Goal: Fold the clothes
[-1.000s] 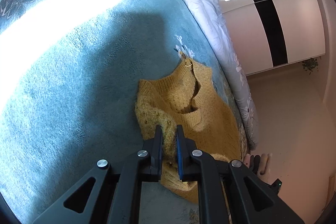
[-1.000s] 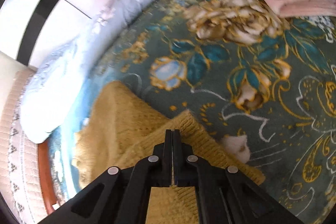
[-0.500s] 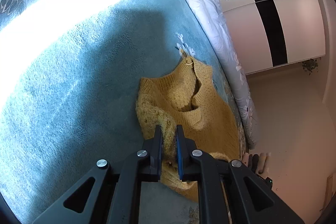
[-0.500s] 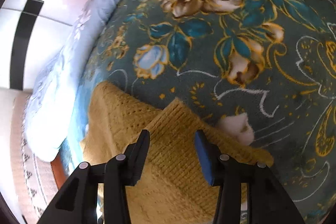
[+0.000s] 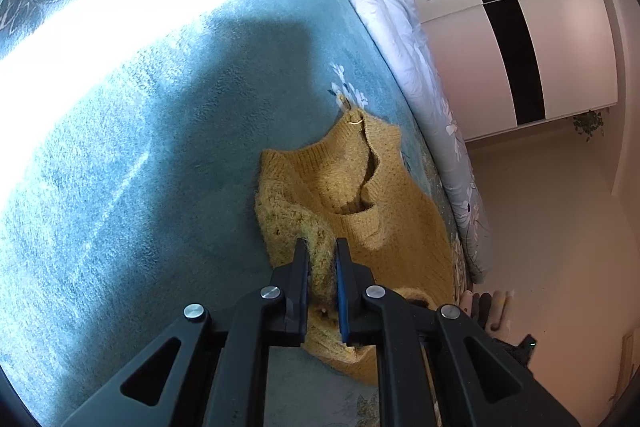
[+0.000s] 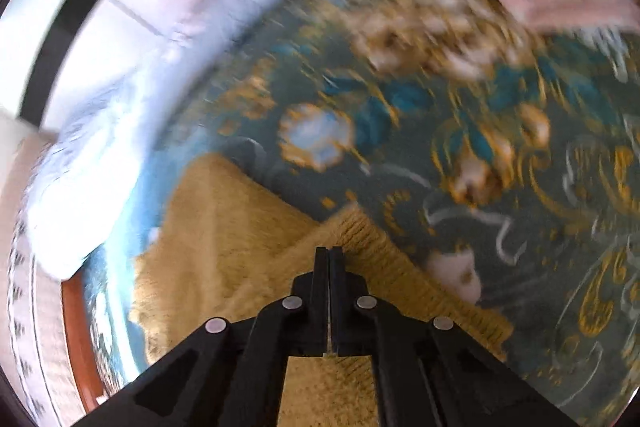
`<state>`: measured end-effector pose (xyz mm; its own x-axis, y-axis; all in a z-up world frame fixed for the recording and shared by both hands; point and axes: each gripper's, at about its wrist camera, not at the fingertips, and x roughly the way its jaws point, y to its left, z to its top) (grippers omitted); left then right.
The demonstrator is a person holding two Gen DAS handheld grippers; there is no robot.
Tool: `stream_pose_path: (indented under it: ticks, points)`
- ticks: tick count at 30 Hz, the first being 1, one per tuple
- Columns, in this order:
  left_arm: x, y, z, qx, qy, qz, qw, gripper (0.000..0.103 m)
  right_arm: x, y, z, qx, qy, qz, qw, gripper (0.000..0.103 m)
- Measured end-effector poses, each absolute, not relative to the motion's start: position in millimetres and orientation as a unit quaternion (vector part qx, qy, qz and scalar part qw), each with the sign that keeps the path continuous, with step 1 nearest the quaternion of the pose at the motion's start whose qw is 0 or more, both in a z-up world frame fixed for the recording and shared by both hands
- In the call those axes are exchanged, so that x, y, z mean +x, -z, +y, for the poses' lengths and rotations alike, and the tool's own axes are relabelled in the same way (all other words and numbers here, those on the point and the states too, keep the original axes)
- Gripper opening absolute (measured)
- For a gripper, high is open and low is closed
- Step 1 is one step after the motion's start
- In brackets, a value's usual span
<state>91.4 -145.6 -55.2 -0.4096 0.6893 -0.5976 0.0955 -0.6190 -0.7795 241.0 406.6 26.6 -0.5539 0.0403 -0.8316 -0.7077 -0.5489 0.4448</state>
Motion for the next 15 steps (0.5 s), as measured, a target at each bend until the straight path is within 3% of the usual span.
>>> stream_pose_path:
  ticks: [5,15]
  points:
    - [93,52,-145,-0.502,-0.75,-0.383,0.2,0.011,250,-54,409,-0.384,-0.799,0.407,0.222,0.0]
    - [96,52,-150,-0.504,-0.75,-0.38,0.199,0.011,287,-57,404,-0.377,-0.824,0.393,0.155,0.0]
